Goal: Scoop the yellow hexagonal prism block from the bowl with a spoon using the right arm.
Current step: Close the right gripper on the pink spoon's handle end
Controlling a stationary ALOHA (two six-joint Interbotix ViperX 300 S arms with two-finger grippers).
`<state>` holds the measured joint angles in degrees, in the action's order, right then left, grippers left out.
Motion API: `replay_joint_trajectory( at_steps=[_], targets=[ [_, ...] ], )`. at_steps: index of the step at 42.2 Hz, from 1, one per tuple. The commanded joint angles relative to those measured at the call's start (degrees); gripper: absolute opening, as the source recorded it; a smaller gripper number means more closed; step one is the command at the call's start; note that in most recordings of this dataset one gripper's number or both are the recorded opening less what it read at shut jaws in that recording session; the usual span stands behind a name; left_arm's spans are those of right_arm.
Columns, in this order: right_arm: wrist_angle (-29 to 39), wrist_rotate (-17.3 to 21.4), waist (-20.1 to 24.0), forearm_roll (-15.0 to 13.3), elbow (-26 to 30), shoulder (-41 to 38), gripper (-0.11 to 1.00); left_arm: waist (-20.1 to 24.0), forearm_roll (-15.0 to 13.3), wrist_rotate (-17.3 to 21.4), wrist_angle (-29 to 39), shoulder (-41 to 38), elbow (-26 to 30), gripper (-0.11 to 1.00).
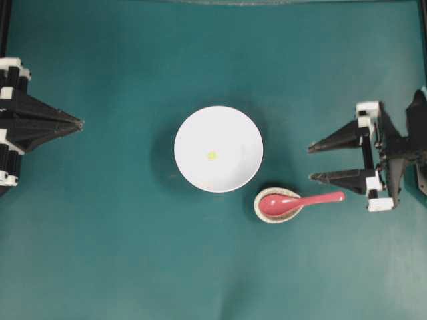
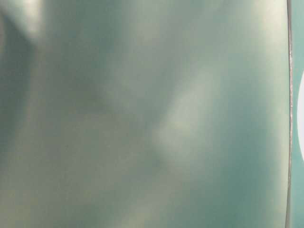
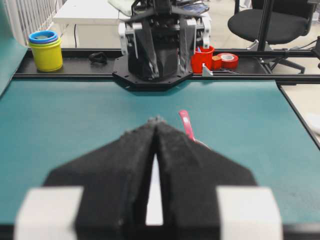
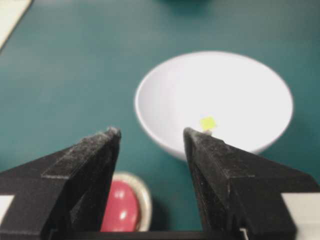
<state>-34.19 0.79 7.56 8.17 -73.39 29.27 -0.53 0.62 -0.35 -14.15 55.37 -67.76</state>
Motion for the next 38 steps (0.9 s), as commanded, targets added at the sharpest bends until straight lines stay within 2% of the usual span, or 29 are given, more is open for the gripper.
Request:
replay_joint_trajectory(
  at_steps=[1,7,26,38],
  targets=[
    [-4.22,-0.18,2.2,2.55,-0.44,-2.99,0.58,-0.18,0.09,-0.09,-0.26,-0.26,0.79,0.0],
    [-9.58,-0.18,6.15,6.68,-1.58,-8.79,0.58,-0.09,0.09,0.0,-0.26,-0.26,0.88,0.0],
    [-23.55,0.09,17.05,16.88,-3.08,-24.79,0.58,-0.09,0.18,-0.09,-0.18,-0.35,0.79,0.0],
    [-25.66,4.83,18.98,17.4,-2.72,-31.99,0.58,-0.09,0.09,-0.09,-0.18,-0.35,0.79,0.0]
  ],
)
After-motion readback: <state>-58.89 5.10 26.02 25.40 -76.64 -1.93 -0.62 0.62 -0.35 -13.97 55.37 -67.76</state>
